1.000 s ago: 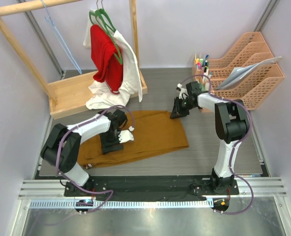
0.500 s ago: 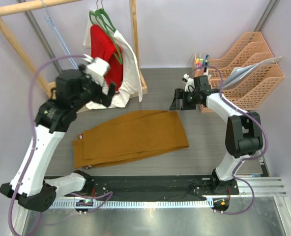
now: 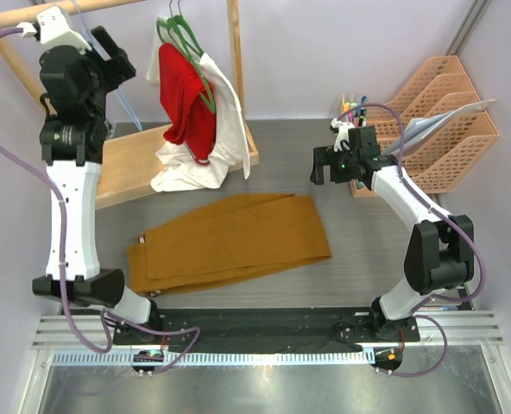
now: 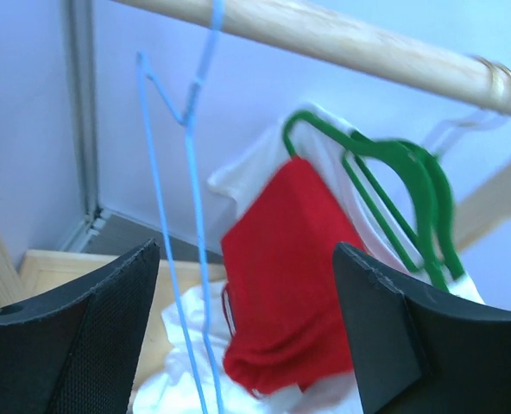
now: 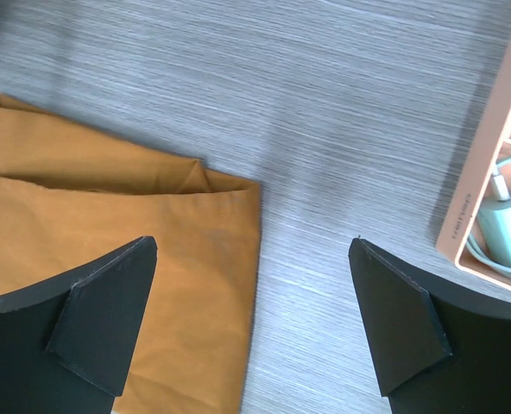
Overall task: Place the trousers on the hanger
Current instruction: Grab a hanger with the left arm
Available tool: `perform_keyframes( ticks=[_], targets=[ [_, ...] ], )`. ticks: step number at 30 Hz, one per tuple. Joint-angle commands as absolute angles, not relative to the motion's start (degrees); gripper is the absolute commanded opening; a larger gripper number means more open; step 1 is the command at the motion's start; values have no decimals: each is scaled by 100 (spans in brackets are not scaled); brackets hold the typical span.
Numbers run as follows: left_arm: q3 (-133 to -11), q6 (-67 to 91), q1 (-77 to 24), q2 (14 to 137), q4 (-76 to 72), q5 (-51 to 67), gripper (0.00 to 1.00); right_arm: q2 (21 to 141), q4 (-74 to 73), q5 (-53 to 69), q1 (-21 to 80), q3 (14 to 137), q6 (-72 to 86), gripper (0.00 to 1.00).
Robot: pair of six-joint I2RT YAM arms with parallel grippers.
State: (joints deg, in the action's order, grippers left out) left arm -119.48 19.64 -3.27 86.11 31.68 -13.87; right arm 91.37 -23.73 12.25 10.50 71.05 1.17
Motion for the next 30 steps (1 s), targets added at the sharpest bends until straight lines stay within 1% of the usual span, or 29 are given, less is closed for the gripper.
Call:
perform_keyframes(
  ticks=[1,4,11,13,15,17,20,23,24,26,27,29,30],
  targets=[
    [-12523,2584,0,9051,2478,-2011,79,9026,-2355,1247,958,7470,71,100],
    [-12718,2444,202,9403,2505,-2293,78,9105,-2461,1441,958,7611,88,100],
    [-12604,1978,202,9887,2136,-2303,75,9263,-2540,1485,932,7673,106,100],
    [-12621,1890,211,10001,2057,-2355,73,9281,-2540,1494,914,7655,105,100],
    [-12726,1811,202,10203,2030,-2582,67,9299,-2558,1494,896,7655,105,100],
    [-12875,1749,211,10405,2152,-2689,66,9308,-2593,1512,888,7655,114,100],
    [-12999,1731,211,10511,2084,-2707,57,9308,-2637,1547,861,7647,62,100],
    [-13025,1670,202,10564,1899,-2663,43,9343,-2663,1573,844,7647,61,100],
    [-13051,1644,202,10591,1846,-2663,34,9360,-2663,1608,844,7646,53,100],
    [-13113,1565,202,10626,1723,-2619,25,9378,-2681,1643,835,7655,61,100],
    [-13226,1547,202,10643,1714,-2610,15,9395,-2689,1661,818,7655,70,100],
    [-13315,1556,193,10600,1705,-2567,7,9395,-2698,1687,826,7664,70,100],
    [-13376,1564,193,10565,1705,-2566,0,9387,-2690,1696,817,7664,79,100]
  ],
)
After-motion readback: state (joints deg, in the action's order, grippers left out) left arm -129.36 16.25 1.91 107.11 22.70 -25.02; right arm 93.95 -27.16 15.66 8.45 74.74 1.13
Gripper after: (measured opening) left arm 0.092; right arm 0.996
